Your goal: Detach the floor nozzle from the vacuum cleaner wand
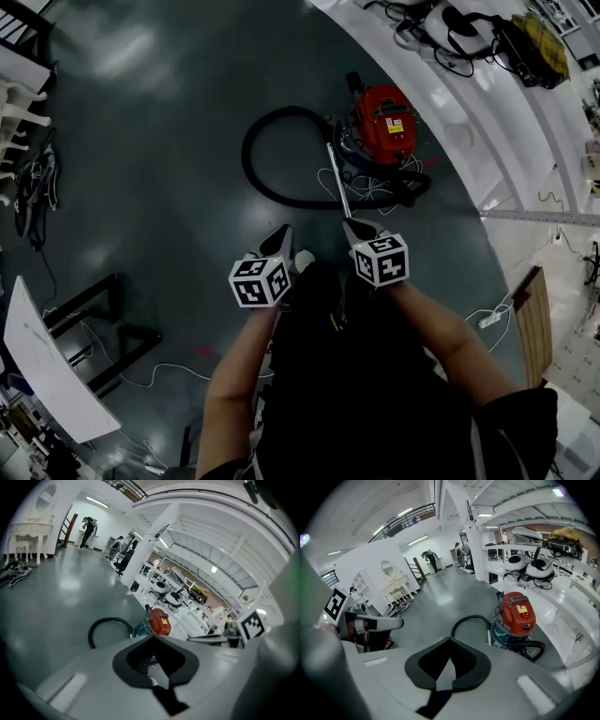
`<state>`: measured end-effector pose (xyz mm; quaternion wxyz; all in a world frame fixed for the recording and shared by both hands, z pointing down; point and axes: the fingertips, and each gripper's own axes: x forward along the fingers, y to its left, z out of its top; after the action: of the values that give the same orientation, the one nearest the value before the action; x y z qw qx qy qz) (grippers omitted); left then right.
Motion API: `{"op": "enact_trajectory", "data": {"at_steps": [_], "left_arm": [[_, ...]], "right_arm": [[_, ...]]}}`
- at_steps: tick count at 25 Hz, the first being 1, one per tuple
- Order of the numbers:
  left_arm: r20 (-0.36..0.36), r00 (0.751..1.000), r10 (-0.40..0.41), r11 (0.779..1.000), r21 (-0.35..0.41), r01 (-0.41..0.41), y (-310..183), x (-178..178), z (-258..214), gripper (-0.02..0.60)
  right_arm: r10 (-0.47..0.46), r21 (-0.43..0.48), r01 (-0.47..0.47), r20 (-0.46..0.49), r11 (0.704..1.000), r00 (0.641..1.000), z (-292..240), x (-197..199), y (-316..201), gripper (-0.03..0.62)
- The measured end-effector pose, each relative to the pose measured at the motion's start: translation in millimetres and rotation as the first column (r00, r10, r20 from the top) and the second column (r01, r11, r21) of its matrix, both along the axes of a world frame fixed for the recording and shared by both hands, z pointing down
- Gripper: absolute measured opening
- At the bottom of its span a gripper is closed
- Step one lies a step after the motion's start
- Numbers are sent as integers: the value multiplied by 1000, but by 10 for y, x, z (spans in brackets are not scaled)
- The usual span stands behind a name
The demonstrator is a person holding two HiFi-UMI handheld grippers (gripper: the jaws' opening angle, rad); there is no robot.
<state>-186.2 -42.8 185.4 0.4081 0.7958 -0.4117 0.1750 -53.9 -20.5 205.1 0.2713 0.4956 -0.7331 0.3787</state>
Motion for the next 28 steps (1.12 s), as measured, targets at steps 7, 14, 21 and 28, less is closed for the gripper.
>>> {"op": "enact_trajectory", "data": {"at_steps": [7, 14, 21, 28], "left_arm": [[36, 999, 25, 1000, -9, -25, -163, -82, 322, 8], [78, 997, 19, 999, -33, -17, -258, -89, 728, 8], [108, 994, -9, 997, -79, 17, -178, 124, 1404, 8], [126, 992, 31, 997, -70, -22, -280, 547, 2091, 8]], "right_arm": [[34, -8, -34, -45, 999, 998, 281, 125, -177, -6], [-2, -7, 1, -70, 1000, 998, 643, 185, -427, -6], [-12, -9, 11, -105, 1000, 994, 1288, 371, -632, -6], [-75, -25, 72, -130, 997, 989, 1967, 574, -738, -6]]}}
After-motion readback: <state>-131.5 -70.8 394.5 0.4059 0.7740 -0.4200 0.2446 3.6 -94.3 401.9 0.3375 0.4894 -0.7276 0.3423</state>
